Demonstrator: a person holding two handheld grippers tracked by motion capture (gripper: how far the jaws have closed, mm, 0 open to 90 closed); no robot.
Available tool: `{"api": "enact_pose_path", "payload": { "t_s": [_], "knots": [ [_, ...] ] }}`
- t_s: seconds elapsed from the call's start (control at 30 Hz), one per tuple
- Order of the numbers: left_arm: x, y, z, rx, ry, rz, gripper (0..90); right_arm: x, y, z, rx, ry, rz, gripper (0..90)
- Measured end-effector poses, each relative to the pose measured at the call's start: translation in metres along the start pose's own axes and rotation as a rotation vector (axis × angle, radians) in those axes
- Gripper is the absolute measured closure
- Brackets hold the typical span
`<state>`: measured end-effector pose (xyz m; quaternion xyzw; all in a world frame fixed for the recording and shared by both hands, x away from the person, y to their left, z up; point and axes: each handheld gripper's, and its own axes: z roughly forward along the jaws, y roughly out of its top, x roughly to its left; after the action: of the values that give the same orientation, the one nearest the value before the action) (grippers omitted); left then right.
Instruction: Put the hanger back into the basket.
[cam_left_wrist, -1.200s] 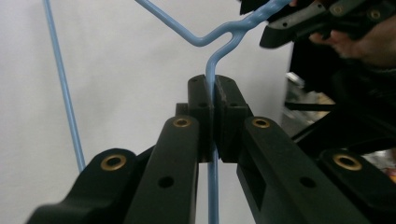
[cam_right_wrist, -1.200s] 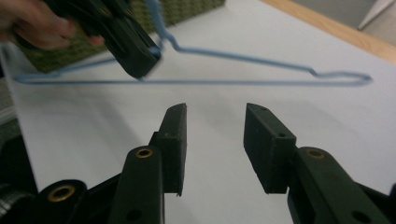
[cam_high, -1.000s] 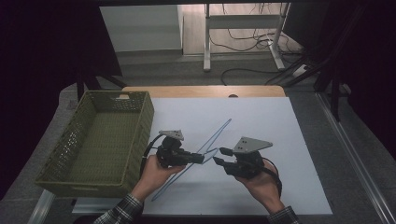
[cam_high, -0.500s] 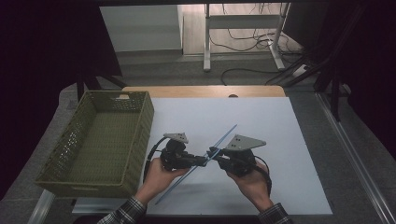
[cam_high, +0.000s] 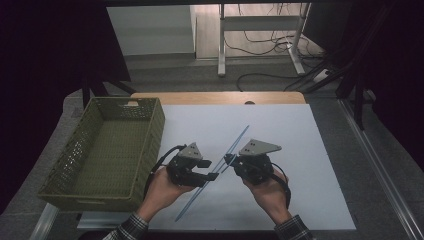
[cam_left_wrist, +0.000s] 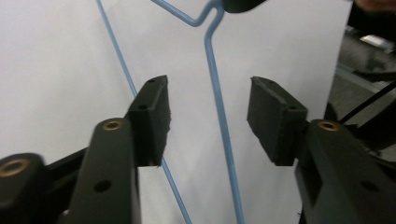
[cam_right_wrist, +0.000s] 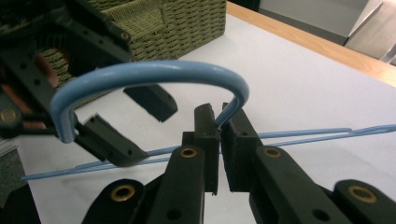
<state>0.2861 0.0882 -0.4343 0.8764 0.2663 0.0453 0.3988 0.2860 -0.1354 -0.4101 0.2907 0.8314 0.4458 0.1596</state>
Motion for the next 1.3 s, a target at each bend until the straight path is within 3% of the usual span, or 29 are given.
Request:
{"api": "enact_pose_path", "payload": {
  "t_s": [0.07,0.1,0.13,0.27,0.4,0.47,0.63,0.9,1.03,1.07,1.3],
  "knots": [
    [-0.004,0.002,0.003,0.028,0.02,0.026,54.0,0.0,0.001,0.001,0.006,-0.002,0.007,85.1],
    [-0.008,0.003,0.007,0.055,0.064,0.048,54.9,0.0,0.001,0.002,0.011,-0.003,0.01,85.1],
    [-0.009,0.004,0.009,0.068,0.081,0.055,56.4,0.0,0.001,0.002,0.014,-0.006,0.011,85.1],
    [-0.011,0.005,0.016,0.101,0.089,0.07,64.7,0.001,0.001,0.005,0.027,-0.007,0.02,85.0],
    [-0.012,0.006,0.019,0.106,0.087,0.051,72.9,0.001,0.001,0.006,0.036,-0.003,0.025,85.0],
    [-0.012,0.007,0.019,0.121,0.087,0.049,81.8,0.002,0.001,0.007,0.04,-0.001,0.021,84.9],
    [-0.009,0.006,0.017,0.113,0.092,0.013,86.3,0.004,0.002,0.007,0.05,-0.013,0.0,84.7],
    [0.003,0.006,0.009,0.046,-0.03,-0.091,87.6,0.004,0.005,0.001,0.01,-0.012,0.002,83.2],
    [0.008,0.006,0.006,0.023,-0.066,-0.125,87.8,0.002,0.007,-0.003,-0.016,-0.029,0.007,71.1],
    [0.012,0.005,0.003,0.01,-0.091,-0.145,87.8,0.002,0.008,-0.005,-0.02,-0.031,0.015,69.3],
    [0.02,0.005,-0.01,-0.025,-0.097,-0.182,87.8,-0.002,0.006,-0.02,-0.048,-0.026,0.029,56.1]
  ]
}}
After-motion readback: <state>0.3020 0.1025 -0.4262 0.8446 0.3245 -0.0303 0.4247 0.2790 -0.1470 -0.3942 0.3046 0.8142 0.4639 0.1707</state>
